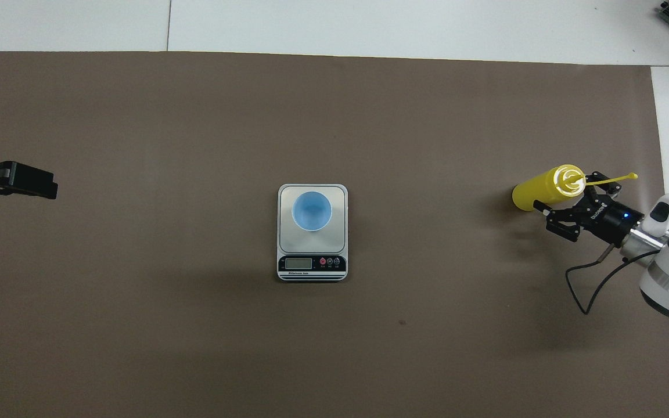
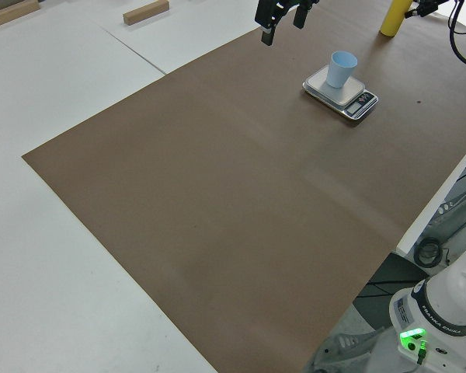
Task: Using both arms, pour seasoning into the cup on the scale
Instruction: 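Grasp the yellow bottle with the right gripper and lift it upright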
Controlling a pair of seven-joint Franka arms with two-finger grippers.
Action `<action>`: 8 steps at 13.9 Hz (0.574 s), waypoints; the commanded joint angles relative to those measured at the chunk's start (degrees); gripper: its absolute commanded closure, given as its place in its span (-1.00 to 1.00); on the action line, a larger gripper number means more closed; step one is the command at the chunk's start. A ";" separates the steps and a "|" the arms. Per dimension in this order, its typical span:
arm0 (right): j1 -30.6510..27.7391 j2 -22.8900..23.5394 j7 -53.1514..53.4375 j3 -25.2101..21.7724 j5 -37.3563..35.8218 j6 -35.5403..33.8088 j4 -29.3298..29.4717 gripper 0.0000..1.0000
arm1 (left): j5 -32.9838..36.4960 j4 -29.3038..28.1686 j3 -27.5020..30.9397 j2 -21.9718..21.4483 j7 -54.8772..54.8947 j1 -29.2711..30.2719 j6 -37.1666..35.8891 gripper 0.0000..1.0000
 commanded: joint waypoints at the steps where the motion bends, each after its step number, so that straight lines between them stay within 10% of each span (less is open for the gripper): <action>1: -0.40 2.33 -2.87 0.78 2.87 -0.83 2.11 -1.00 | -0.41 0.16 -0.24 -1.75 0.35 0.66 -1.57 -1.00; 8: 2.94 2.42 -2.43 0.79 4.72 -0.04 3.43 -1.00 | -4.19 -0.11 -0.41 -1.94 0.70 2.95 -1.22 -1.00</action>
